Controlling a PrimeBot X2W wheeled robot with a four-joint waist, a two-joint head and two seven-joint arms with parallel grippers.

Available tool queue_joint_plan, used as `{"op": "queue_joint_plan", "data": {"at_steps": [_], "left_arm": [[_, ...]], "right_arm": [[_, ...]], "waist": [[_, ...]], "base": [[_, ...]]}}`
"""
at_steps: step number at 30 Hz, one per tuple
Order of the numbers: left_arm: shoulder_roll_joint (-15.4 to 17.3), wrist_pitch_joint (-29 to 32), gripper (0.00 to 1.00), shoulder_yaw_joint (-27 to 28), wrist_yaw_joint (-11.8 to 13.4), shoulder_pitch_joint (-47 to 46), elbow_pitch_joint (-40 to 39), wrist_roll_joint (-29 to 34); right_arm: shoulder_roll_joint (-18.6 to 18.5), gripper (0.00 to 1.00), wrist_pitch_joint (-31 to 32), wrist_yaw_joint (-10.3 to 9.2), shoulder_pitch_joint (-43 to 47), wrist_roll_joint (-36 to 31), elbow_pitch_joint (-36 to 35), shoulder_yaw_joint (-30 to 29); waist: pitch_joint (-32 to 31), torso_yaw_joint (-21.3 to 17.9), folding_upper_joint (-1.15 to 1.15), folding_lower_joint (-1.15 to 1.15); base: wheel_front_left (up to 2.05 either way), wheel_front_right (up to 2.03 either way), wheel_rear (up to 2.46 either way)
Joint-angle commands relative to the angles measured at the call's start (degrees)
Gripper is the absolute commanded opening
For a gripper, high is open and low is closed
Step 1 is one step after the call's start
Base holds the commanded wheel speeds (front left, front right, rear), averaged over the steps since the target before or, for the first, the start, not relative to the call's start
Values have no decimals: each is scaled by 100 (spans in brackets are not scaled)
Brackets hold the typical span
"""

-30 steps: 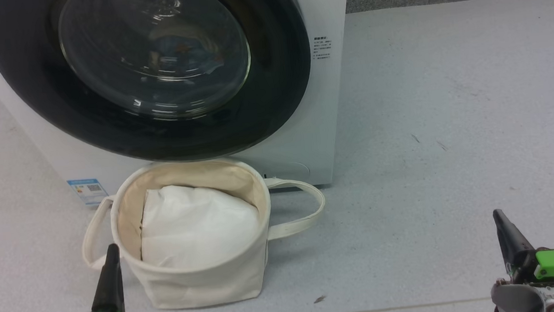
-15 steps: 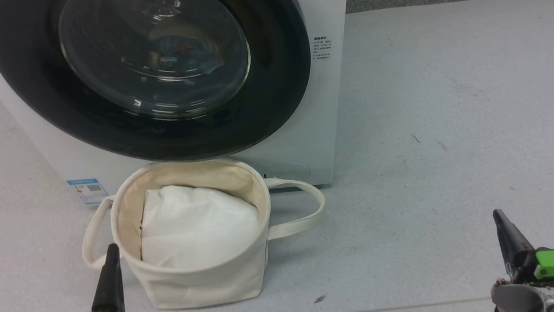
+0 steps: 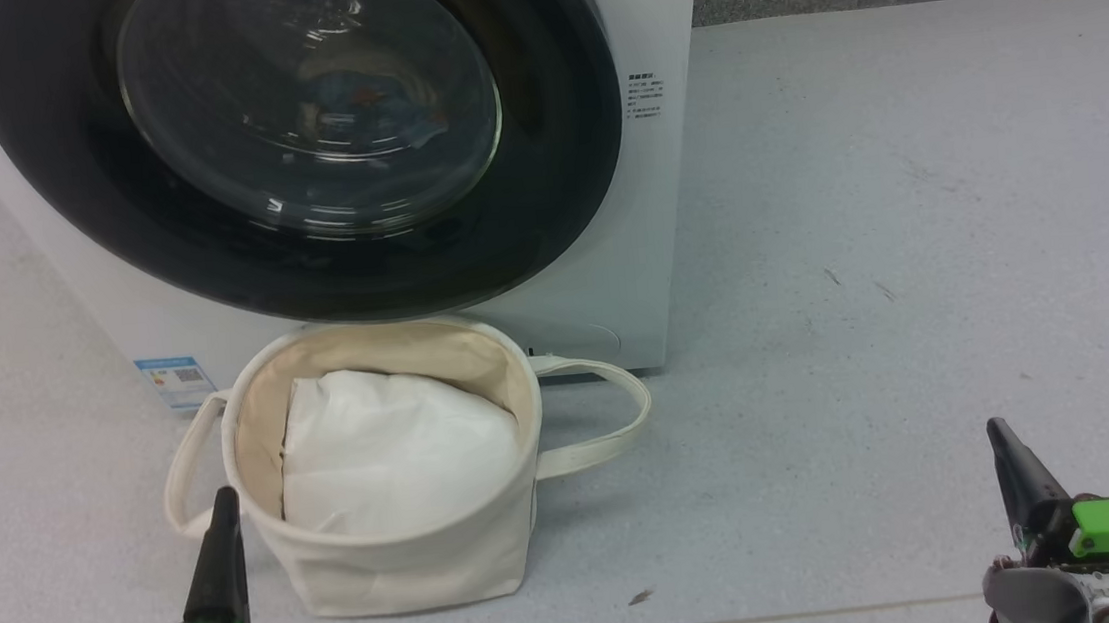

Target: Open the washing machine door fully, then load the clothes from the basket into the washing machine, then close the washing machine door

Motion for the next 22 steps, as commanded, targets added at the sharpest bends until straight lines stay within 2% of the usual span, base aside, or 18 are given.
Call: {"op": "queue_joint_plan", "data": {"at_steps": [1, 22], "left_arm": [[29, 46, 0, 202, -9, -151, -224, -11], [29, 46, 0, 203, -9, -151, -224, -10]], "right_arm": [[-21, 0, 49, 1, -244, 23, -207, 118], [-21, 0, 49, 1, -244, 22, -207, 118]], "waist": [[0, 0, 0, 0], [0, 0, 0, 0]], "base": [[0, 0, 0], [0, 0, 0]]}}
